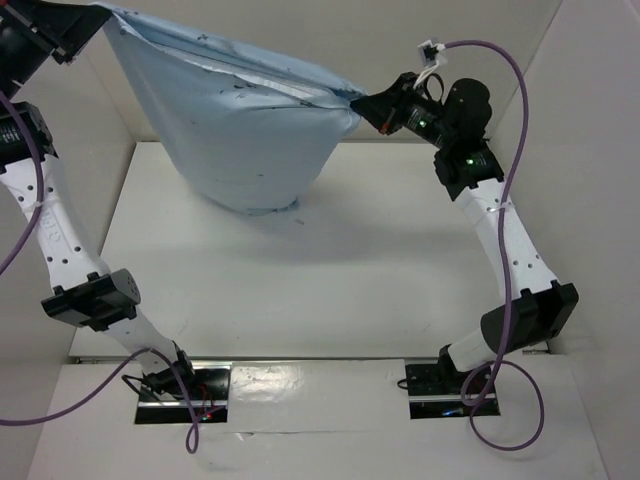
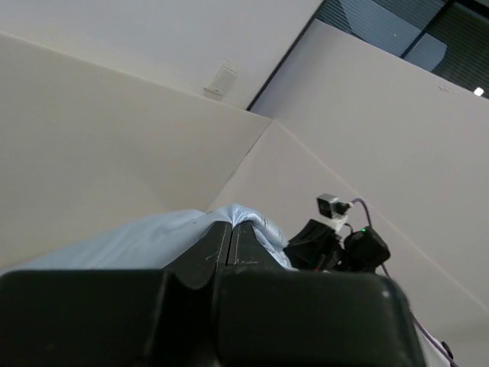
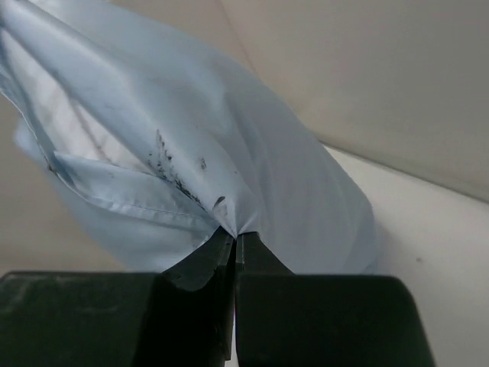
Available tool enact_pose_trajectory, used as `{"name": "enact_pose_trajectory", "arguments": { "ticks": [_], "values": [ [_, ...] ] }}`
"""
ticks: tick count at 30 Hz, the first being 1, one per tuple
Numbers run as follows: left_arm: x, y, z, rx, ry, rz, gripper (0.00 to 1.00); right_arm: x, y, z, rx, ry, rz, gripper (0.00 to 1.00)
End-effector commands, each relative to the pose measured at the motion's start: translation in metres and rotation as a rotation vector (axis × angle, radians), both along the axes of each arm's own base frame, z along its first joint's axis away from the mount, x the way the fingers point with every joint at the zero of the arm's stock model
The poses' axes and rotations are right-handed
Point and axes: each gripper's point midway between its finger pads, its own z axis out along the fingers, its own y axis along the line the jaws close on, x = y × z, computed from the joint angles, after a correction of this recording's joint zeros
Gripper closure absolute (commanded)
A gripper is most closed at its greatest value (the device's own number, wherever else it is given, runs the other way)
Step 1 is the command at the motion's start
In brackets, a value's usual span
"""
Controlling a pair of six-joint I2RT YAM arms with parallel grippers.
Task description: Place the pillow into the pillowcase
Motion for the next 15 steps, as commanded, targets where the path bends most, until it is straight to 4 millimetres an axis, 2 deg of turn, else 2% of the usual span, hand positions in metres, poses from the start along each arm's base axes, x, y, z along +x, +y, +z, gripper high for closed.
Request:
{"name": "enact_pose_trajectory", "arguments": {
  "ticks": [1,2,4,5,6,7,8,9,10,11,12,13,14,15],
  "values": [
    [-0.021,-0.016,0.034,0.011,-0.145,0.059,1.00,0.011,-0.023,-0.036,-0.005,0.096,-0.141,1.00],
    [-0.020,-0.021,0.032,0.011,-0.139,0.046,1.00,0.010,-0.028,-0.043,-0.006,0.110,-0.172,1.00],
    [0.000,-0.025,0.018,0.005,-0.102,0.008,1.00,0.010,-0.053,-0.061,0.015,0.160,-0.280,1.00],
    [0.004,-0.038,0.013,0.010,-0.101,-0.038,1.00,0.009,-0.083,-0.085,0.021,0.208,-0.384,1.00],
    [0.005,-0.048,0.009,0.027,-0.100,-0.079,1.00,0.009,-0.100,-0.102,0.037,0.271,-0.449,1.00],
    [0.007,-0.055,0.005,0.038,-0.097,-0.110,0.93,0.009,-0.118,-0.120,0.039,0.320,-0.504,1.00],
    [0.016,-0.066,-0.005,0.047,-0.084,-0.154,0.78,0.010,-0.139,-0.154,0.033,0.405,-0.583,1.00],
    [0.018,-0.074,-0.013,0.066,-0.078,-0.194,0.38,0.010,-0.170,-0.177,0.049,0.492,-0.671,1.00],
    [0.016,-0.080,-0.014,0.073,-0.076,-0.217,0.22,0.008,-0.184,-0.193,0.056,0.542,-0.710,1.00],
    [0.026,-0.085,-0.026,0.070,-0.051,-0.244,0.10,0.008,-0.195,-0.220,0.046,0.611,-0.732,1.00],
    [0.031,-0.085,-0.032,0.066,-0.032,-0.256,0.04,0.013,-0.211,-0.242,0.046,0.667,-0.764,1.00],
    [0.036,-0.084,-0.042,0.069,-0.014,-0.267,0.00,0.017,-0.211,-0.248,0.044,0.679,-0.755,1.00],
    [0.038,-0.088,-0.046,0.067,-0.009,-0.278,0.00,0.022,-0.217,-0.253,0.034,0.688,-0.766,1.00],
    [0.036,-0.089,-0.049,0.070,0.001,-0.286,0.00,0.030,-0.219,-0.269,0.005,0.720,-0.764,1.00]
  ]
}}
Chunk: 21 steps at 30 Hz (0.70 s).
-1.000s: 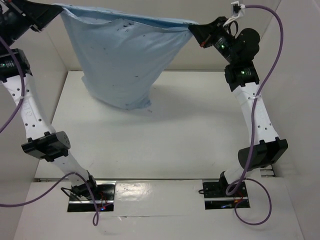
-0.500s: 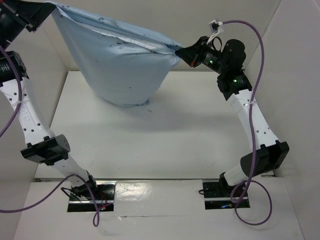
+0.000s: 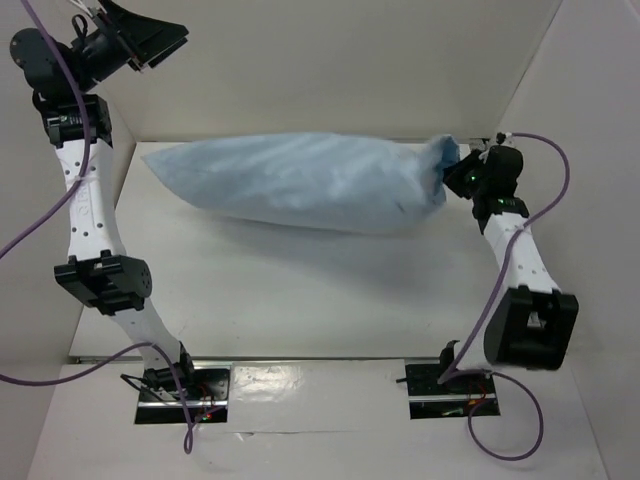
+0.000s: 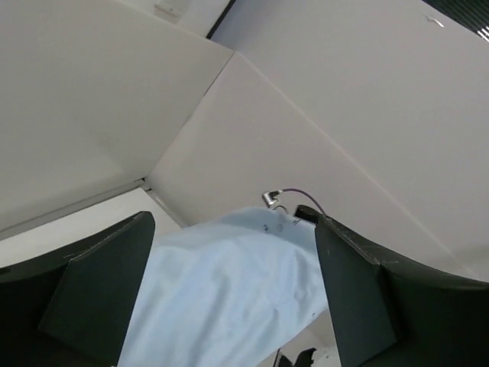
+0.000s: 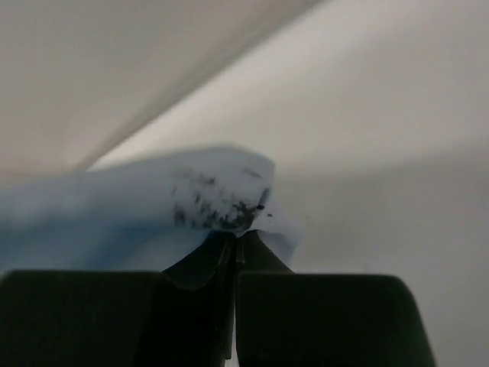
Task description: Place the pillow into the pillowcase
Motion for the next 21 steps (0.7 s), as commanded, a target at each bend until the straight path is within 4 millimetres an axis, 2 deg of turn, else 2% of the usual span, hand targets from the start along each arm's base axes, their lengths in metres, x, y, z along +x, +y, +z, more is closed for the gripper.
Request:
{"name": "enact_pose_trajectory", "arguments": {
  "ticks": [1,2,3,4,5,6,8,10,12,13,15,16,17,18,19,20,21],
  "values": [
    [0.002,-0.004,-0.006,0.023,-0.047,-0.023,0.02,0.009,-0.001,-0.066,-0.005,0.202,-0.013,1.00],
    [0.003,-0.004,-0.012,0.017,-0.025,-0.024,0.07,0.020,0.001,-0.056,-0.023,0.177,0.002,1.00],
    [0.005,-0.004,-0.018,0.019,-0.009,-0.031,0.09,0.027,0.010,-0.070,-0.033,0.219,0.033,1.00],
    [0.004,-0.004,-0.020,0.035,-0.020,-0.021,0.12,0.031,0.015,-0.074,-0.058,0.228,0.058,1.00],
    [0.005,-0.004,-0.026,0.033,0.009,-0.017,0.14,0.039,0.024,-0.066,-0.063,0.208,0.097,1.00],
    [0.004,-0.008,-0.032,0.040,0.021,-0.031,0.14,0.043,0.037,-0.081,-0.067,0.244,0.138,1.00],
    [0.007,-0.007,-0.050,0.047,0.068,-0.021,0.14,0.048,0.050,-0.087,-0.081,0.259,0.181,1.00],
    [0.008,-0.015,-0.064,0.068,0.089,-0.029,0.14,0.051,0.067,-0.096,-0.093,0.281,0.223,1.00],
    [0.009,-0.019,-0.087,0.068,0.167,-0.037,0.14,0.055,0.083,-0.092,-0.109,0.269,0.244,1.00],
    [0.011,-0.024,-0.097,0.090,0.174,-0.042,0.14,0.054,0.086,-0.093,-0.124,0.267,0.248,1.00],
    [0.010,-0.034,-0.112,0.116,0.213,-0.052,0.14,0.059,0.090,-0.082,-0.162,0.243,0.236,1.00],
    [0.011,-0.036,-0.130,0.139,0.279,-0.050,0.14,0.053,0.087,-0.082,-0.182,0.276,0.211,0.88],
    [0.006,-0.041,-0.138,0.154,0.302,-0.061,0.14,0.052,0.078,-0.078,-0.206,0.291,0.166,0.65],
    [0.005,-0.044,-0.152,0.167,0.342,-0.057,0.14,0.054,0.053,-0.077,-0.273,0.320,0.041,0.42],
    [-0.008,-0.054,-0.165,0.183,0.419,-0.048,0.14,0.042,0.034,-0.069,-0.273,0.345,-0.044,0.16],
    [-0.011,-0.056,-0.182,0.243,0.426,-0.024,0.14,0.037,0.018,-0.065,-0.288,0.351,-0.097,0.11],
    [-0.020,-0.070,-0.195,0.288,0.456,-0.024,0.14,0.031,-0.002,-0.066,-0.297,0.365,-0.171,0.06]
  ]
}}
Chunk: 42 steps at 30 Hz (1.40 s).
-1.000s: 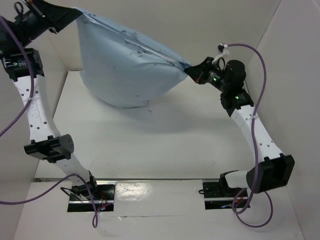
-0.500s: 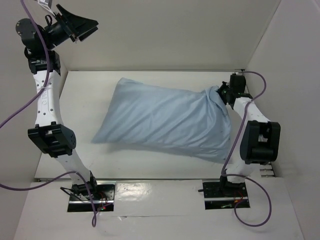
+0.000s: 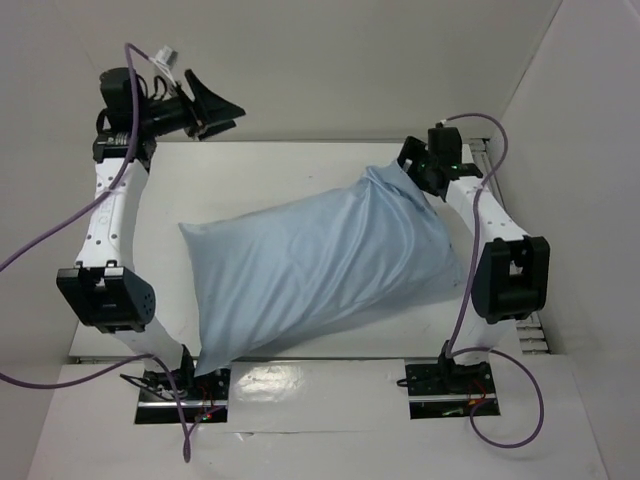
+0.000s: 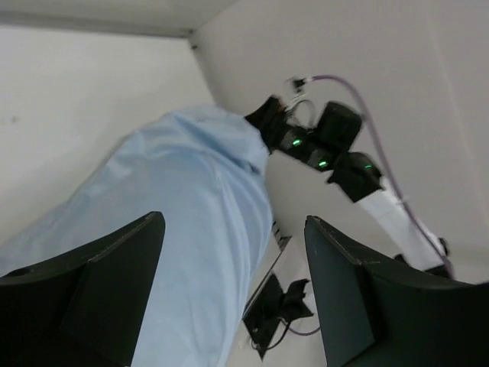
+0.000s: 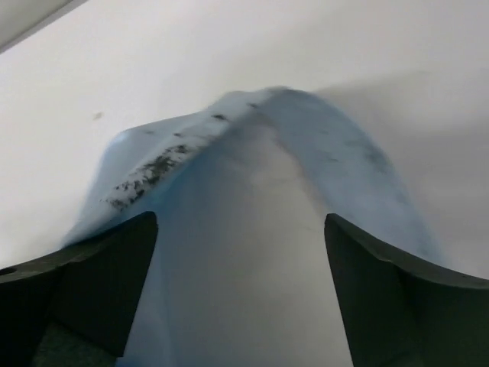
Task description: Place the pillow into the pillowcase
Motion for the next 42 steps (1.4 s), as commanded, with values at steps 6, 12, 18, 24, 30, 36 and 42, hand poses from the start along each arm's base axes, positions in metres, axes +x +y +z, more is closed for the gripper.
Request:
{"name": "enact_pose_trajectory", "arguments": {
  "ticks": [6,12,18,24,30,36,42],
  "values": [
    [-0.078,-0.035,-0.115,0.472,0.213,0.090,0.18,-0.051,-0.130,0.055,-0.117,-0.035,-0.421,0.00],
    [-0.137,-0.050,-0.186,0.599,0.366,0.101,0.22,-0.060,-0.104,0.113,-0.073,-0.234,-0.283,0.05],
    [-0.171,-0.047,-0.234,0.649,0.473,0.136,0.22,-0.072,0.003,0.060,-0.069,-0.092,0.048,0.05],
    [-0.146,-0.039,-0.286,0.657,0.563,0.254,0.27,-0.120,0.059,-0.025,-0.041,-0.030,0.056,0.06],
    [-0.074,-0.025,-0.283,0.682,0.500,0.391,0.27,-0.102,0.070,-0.077,-0.067,0.052,0.010,0.06],
    [-0.012,-0.024,-0.233,0.661,0.334,0.415,0.27,-0.046,0.085,-0.038,-0.115,-0.054,0.035,0.03],
    [-0.007,-0.016,-0.141,0.636,0.169,0.427,0.21,-0.035,0.077,0.054,-0.155,-0.206,0.027,0.00]
  ]
}}
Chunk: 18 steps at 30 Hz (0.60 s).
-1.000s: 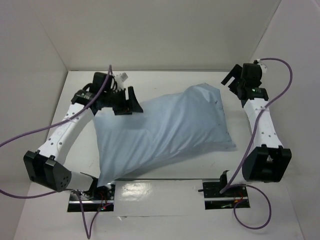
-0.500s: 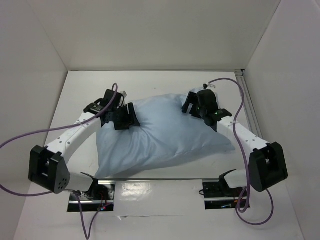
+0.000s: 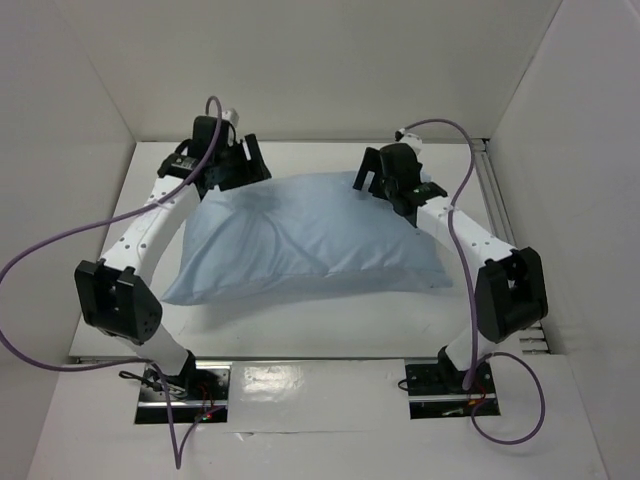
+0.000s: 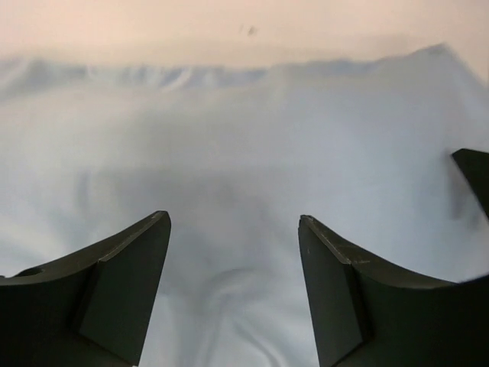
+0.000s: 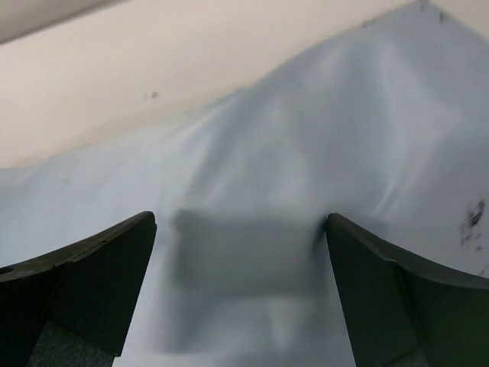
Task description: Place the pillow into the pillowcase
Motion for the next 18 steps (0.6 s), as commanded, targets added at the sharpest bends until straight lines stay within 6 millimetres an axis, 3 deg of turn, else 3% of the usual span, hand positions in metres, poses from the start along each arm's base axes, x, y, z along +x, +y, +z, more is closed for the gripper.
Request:
{"name": "enact_pose_trajectory", "arguments": {
  "ticks": [1,3,5,7,8,11,12,13,15,18],
  "values": [
    [-0.002,0.001,0.077,-0.005,-0.176,-0.054,0.19,-0.003,-0.007,0.086,-0.036,-0.139,-0.010,0.00],
    [-0.014,0.004,0.111,-0.027,-0.248,-0.071,0.18,-0.011,-0.021,0.112,-0.078,-0.162,-0.042,0.00],
    [-0.025,0.002,0.140,-0.053,-0.307,-0.090,0.16,-0.019,-0.051,0.150,-0.094,-0.214,-0.129,0.00],
    [-0.041,0.006,0.164,-0.069,-0.365,-0.088,0.16,-0.027,-0.075,0.164,-0.130,-0.226,-0.180,0.00],
    [-0.047,0.007,0.172,-0.081,-0.385,-0.083,0.15,-0.032,-0.101,0.176,-0.157,-0.240,-0.252,0.00],
    [-0.072,0.014,0.185,-0.109,-0.425,-0.060,0.15,-0.049,-0.143,0.165,-0.231,-0.165,-0.372,0.00],
    [-0.078,0.016,0.188,-0.113,-0.444,-0.060,0.14,-0.059,-0.167,0.163,-0.263,-0.136,-0.438,0.00],
    [-0.082,0.019,0.192,-0.111,-0.464,-0.048,0.14,-0.066,-0.177,0.167,-0.270,-0.136,-0.469,0.00],
    [-0.095,0.029,0.197,-0.092,-0.504,-0.021,0.12,-0.080,-0.196,0.155,-0.290,-0.103,-0.514,0.00],
    [-0.107,0.039,0.200,-0.070,-0.532,0.009,0.11,-0.098,-0.208,0.140,-0.295,-0.085,-0.538,0.00]
  ]
}}
